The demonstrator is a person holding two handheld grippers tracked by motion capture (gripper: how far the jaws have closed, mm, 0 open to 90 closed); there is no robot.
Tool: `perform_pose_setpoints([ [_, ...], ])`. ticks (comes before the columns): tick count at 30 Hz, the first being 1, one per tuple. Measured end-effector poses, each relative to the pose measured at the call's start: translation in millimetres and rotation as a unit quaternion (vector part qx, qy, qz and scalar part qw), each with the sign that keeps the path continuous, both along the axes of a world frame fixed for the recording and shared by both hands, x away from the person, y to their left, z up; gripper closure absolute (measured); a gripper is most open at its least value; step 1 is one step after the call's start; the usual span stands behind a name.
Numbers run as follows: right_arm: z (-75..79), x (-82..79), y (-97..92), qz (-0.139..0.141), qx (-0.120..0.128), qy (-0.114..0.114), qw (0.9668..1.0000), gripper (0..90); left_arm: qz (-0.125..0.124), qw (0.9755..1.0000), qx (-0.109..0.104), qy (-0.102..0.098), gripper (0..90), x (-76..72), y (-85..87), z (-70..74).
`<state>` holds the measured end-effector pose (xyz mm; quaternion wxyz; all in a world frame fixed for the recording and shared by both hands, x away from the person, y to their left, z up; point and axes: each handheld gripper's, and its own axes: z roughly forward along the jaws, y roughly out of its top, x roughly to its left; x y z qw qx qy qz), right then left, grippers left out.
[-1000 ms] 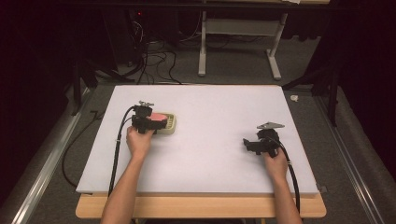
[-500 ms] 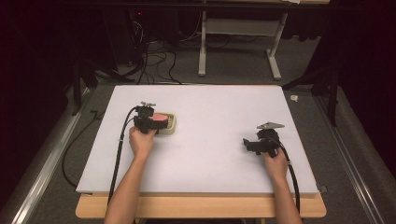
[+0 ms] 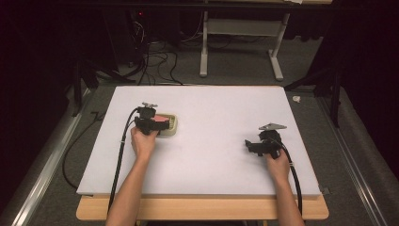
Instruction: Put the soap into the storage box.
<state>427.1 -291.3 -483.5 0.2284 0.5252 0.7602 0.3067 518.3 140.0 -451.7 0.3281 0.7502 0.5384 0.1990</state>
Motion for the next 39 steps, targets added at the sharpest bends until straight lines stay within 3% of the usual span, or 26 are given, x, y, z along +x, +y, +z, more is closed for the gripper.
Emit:
perform_pose_setpoints([
  [6, 0.0, 0.0, 0.0, 0.000, 0.000, 0.000, 1.0000, 15.3, -0.005, 0.9995, -0.021, -0.023, 11.1, -6.2, 3.7, 13.0],
  [12, -0.1, 0.1, 0.0, 0.000, 0.000, -0.001, 1.0000, 15.3, -0.015, 0.9994, -0.015, -0.025, 11.2, -12.6, 5.5, 19.5],
  [23, -0.1, 0.0, 0.0, 0.000, 0.001, 0.000, 1.0000, 15.3, -0.056, 0.9975, -0.003, -0.042, 12.8, -32.0, 4.0, 35.8],
  [26, -0.1, 0.0, 0.0, 0.000, 0.001, 0.000, 1.0000, 15.3, -0.061, 0.9970, -0.009, -0.046, 13.3, -36.4, 5.3, 38.0],
  [39, -0.1, 0.0, 0.1, 0.000, 0.001, 0.000, 1.0000, 15.3, -0.059, 0.9962, -0.023, -0.059, 14.4, -52.6, 16.8, 44.4],
])
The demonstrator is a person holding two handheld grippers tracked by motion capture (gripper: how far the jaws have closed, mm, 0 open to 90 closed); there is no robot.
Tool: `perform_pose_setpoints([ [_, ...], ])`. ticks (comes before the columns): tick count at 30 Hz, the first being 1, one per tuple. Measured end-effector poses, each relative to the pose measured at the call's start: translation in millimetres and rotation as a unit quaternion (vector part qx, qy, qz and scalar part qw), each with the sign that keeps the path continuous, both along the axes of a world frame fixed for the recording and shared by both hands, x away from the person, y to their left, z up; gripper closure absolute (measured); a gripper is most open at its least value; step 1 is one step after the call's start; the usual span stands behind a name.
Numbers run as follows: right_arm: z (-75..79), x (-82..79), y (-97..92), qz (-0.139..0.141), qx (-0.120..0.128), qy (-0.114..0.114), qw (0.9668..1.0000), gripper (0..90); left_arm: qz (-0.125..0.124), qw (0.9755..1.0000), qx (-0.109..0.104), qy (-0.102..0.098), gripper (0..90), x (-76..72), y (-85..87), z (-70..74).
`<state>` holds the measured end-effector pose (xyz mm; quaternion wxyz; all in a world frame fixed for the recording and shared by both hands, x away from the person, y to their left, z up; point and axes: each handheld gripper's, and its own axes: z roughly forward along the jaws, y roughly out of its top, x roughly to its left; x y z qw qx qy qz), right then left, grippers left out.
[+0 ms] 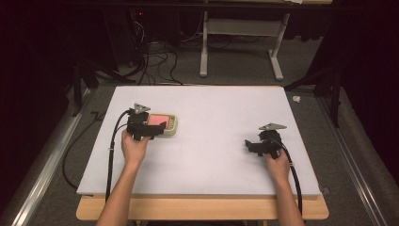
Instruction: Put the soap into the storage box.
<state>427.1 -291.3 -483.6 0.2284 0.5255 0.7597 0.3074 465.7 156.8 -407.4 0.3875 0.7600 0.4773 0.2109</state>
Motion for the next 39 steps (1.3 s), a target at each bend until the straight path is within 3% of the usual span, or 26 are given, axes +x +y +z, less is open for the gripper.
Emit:
perform_pose_setpoints([
  [33, 0.0, 0.0, 0.0, 0.001, -0.001, -0.001, 1.0000, 15.3, -0.014, 0.9992, -0.033, -0.016, 14.7, -39.3, 11.4, 12.8],
  [39, 0.0, 0.0, 0.0, 0.000, -0.001, -0.001, 1.0000, 15.3, -0.011, 0.9996, -0.022, -0.017, 14.7, -45.2, 13.0, 11.9],
])
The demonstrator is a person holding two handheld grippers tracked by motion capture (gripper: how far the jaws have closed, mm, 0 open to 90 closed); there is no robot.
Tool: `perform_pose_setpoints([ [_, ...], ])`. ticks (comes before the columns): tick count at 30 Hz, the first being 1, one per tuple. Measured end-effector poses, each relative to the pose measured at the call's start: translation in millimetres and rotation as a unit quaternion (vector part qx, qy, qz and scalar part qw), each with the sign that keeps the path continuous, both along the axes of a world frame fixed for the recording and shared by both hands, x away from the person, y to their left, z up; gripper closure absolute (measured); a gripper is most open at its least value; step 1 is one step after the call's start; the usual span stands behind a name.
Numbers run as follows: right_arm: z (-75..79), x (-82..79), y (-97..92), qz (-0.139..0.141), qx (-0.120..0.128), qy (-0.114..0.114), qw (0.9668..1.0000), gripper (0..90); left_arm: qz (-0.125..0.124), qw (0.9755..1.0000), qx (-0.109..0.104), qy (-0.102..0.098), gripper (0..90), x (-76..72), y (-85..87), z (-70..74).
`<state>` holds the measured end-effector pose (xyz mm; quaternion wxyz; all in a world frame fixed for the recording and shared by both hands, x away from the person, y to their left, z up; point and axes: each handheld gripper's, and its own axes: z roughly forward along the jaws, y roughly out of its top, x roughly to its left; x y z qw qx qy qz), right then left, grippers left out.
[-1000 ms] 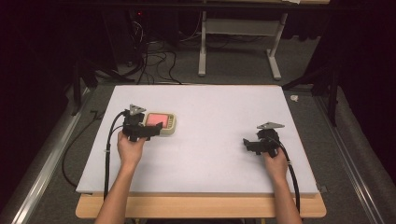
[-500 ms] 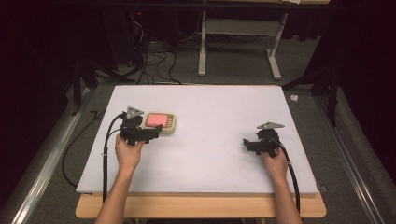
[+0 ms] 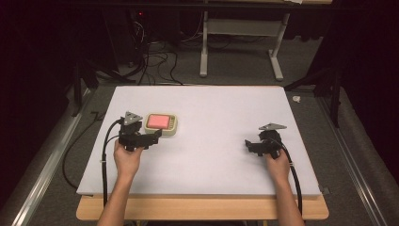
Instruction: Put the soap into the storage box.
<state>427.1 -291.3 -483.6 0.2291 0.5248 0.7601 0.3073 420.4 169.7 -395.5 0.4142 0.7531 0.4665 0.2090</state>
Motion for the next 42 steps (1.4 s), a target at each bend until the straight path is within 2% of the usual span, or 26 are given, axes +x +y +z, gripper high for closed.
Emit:
perform_pose_setpoints([
  [11, 0.0, 0.0, 0.1, 0.000, 0.000, 0.000, 1.0000, 15.3, 0.001, 0.9999, -0.017, -0.003, 14.7, -10.8, 4.8, -1.4],
  [23, 0.0, 0.0, 0.1, 0.001, 0.000, 0.000, 1.0000, 15.3, -0.001, 0.9998, -0.021, -0.007, 14.8, -19.7, 7.0, -2.8],
  [31, 0.0, 0.0, 0.0, 0.000, 0.000, 0.000, 1.0000, 15.3, -0.016, 0.9996, -0.019, -0.015, 14.8, -26.9, 6.3, -4.4],
  [42, 0.0, -0.1, 0.2, 0.000, -0.001, -0.001, 1.0000, 15.3, -0.023, 0.9995, -0.019, -0.009, 14.8, -33.3, 4.9, -9.3],
])
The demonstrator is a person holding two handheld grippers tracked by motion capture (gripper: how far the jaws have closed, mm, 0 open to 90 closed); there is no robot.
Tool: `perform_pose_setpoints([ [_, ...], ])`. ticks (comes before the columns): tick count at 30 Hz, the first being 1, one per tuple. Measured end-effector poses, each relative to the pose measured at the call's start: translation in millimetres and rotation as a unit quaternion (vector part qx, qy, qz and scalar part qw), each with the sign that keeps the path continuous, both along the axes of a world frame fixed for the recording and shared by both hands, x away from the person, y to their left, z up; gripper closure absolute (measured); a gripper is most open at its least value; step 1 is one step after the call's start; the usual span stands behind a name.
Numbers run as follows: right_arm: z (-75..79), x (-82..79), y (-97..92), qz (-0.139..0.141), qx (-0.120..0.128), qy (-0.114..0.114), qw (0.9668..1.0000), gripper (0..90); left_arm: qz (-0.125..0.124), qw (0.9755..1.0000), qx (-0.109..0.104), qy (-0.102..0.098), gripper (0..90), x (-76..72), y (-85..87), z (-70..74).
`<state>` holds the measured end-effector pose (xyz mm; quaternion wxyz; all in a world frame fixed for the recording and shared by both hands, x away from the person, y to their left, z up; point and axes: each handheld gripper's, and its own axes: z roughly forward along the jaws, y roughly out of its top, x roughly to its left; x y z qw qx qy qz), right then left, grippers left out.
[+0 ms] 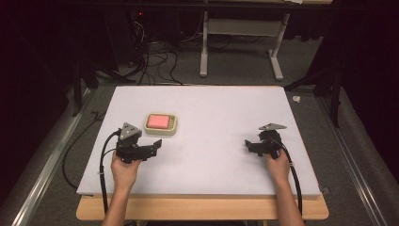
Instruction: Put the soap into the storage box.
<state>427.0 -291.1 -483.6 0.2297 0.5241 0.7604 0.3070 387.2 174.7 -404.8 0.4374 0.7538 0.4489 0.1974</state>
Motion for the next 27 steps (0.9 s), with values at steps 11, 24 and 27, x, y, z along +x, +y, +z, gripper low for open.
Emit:
perform_pose_setpoints([
  [11, 0.0, 0.1, -0.1, 0.000, 0.000, 0.000, 1.0000, 15.3, -0.002, 0.9999, 0.011, 0.011, 15.7, -3.1, -0.2, -8.8],
  [24, 0.0, 0.1, -0.1, 0.000, 0.001, 0.000, 1.0000, 15.3, -0.002, 0.9996, 0.009, 0.026, 15.6, -4.7, 3.4, -19.2],
  [27, 0.0, 0.1, -0.1, 0.000, 0.001, 0.000, 1.0000, 15.3, 0.000, 0.9995, 0.009, 0.029, 15.6, -4.1, 3.9, -22.1],
])
